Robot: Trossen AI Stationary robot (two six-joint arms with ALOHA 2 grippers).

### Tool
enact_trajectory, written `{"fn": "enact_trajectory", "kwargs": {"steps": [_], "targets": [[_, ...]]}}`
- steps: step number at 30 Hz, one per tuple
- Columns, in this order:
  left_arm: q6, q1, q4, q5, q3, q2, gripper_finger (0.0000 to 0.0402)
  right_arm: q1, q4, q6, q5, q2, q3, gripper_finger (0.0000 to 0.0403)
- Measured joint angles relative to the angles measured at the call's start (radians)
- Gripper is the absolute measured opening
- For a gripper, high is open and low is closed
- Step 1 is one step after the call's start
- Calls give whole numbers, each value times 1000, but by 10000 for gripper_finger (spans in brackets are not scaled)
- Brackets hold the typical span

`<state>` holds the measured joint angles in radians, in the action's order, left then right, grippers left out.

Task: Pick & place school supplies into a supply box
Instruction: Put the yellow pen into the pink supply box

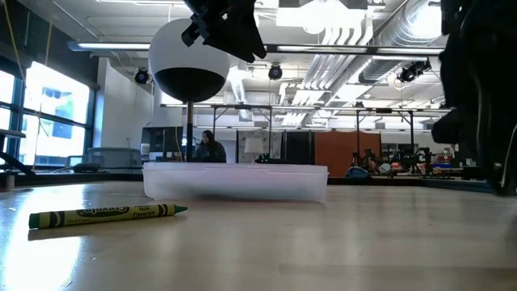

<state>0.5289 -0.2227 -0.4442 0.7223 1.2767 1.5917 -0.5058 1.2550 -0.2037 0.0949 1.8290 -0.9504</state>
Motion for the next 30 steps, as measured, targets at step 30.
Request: {"fn": "enact_trajectory", "kwargs": {"steps": [30], "targets": [[-1, 0, -9, 1, 0, 0, 161, 70, 68, 261, 197, 70, -265, 8]]}}
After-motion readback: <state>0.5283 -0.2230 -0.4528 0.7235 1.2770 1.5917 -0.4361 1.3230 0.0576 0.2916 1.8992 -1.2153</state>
